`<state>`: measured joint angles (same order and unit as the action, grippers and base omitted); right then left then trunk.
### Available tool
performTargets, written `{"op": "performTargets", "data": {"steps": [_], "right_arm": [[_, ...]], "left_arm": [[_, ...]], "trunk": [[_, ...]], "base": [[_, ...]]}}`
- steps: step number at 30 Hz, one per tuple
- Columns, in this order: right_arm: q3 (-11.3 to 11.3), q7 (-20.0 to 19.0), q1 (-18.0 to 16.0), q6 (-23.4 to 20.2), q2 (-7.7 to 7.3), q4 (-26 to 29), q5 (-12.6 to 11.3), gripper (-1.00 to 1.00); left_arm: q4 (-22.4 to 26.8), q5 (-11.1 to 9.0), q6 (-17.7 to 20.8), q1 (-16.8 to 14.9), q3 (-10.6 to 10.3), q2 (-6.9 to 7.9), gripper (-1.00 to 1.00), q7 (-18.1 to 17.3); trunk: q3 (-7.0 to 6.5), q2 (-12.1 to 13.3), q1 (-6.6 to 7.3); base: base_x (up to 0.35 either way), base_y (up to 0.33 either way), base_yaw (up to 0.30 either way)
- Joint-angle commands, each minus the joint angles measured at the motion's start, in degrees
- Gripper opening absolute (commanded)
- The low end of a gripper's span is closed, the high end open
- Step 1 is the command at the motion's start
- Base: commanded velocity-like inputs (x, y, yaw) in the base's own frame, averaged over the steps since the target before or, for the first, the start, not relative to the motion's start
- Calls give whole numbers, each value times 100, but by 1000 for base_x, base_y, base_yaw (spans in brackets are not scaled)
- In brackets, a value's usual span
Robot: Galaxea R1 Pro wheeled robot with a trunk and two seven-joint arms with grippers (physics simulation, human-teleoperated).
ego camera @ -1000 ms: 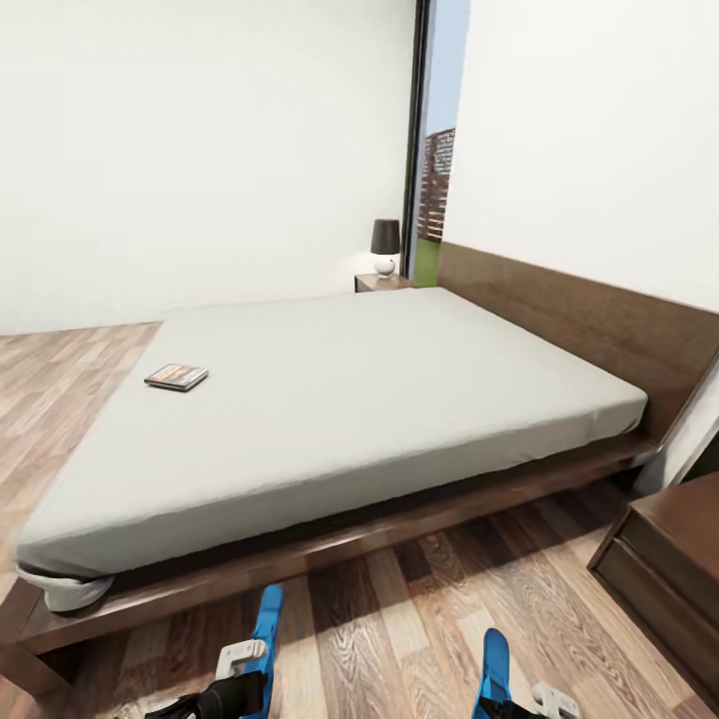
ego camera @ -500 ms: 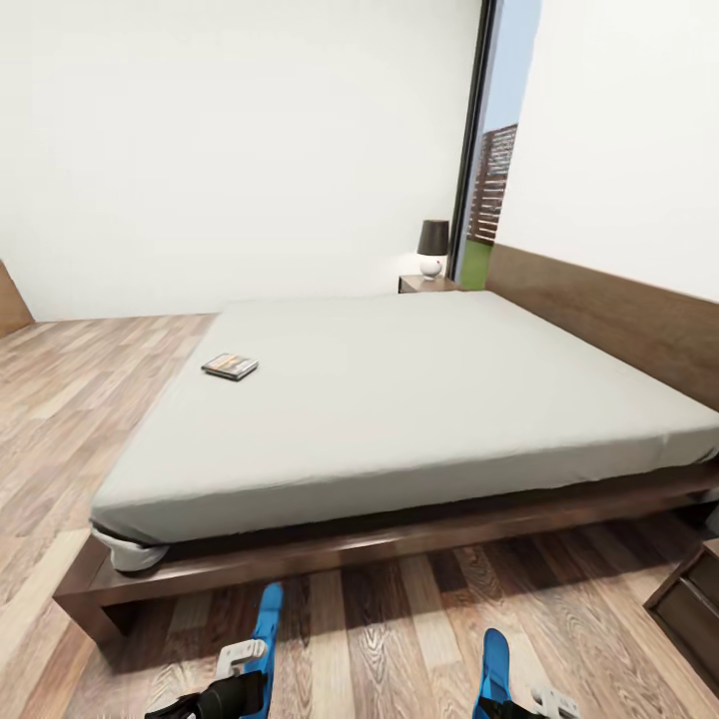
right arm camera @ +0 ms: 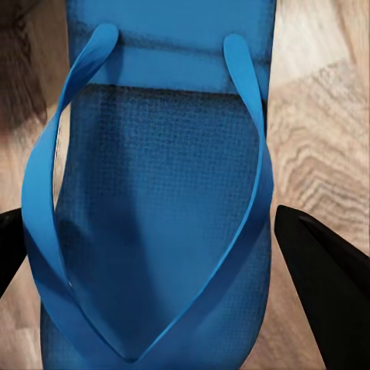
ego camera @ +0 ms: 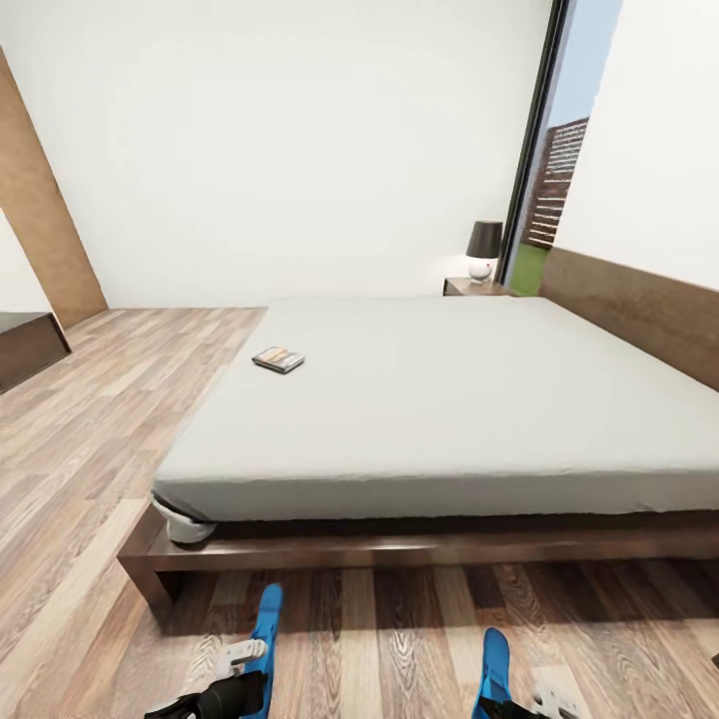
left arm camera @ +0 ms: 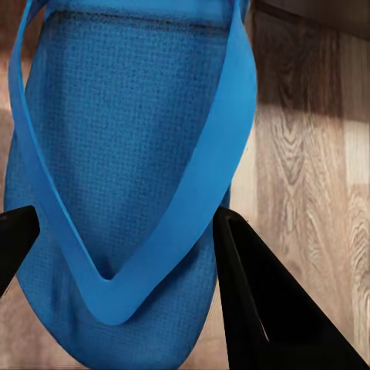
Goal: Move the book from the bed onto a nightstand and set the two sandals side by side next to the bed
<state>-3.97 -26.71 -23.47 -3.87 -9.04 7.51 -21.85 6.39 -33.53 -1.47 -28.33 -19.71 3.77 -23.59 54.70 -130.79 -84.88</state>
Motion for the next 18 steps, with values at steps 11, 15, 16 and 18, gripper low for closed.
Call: {"op": "performTargets", "data": {"steps": [11,15,16,18], "right_arm": [[-43,-70,0,-41,-15,6,-21,-100],[-44,-76,0,-42,-37,8,-21,-100],[-48,-79,0,-43,-43,6,-21,-100],[-50,-80,0,-43,-48,5,-21,-100]], "left_arm": [[-6,-31,-20,-6,-41,1,-100,-31],[-6,-31,-20,-6,-41,1,-100,-31],[-6,-31,-20,-6,-41,1,-100,-31],[-6,-31,-20,-6,-41,3,-100,-32]], "trunk": [[5,-2,1],[5,-2,1],[5,-2,1],[5,-2,1]], "base": [[0,0,99],[0,0,0],[0,0,0],[0,0,0]]}}
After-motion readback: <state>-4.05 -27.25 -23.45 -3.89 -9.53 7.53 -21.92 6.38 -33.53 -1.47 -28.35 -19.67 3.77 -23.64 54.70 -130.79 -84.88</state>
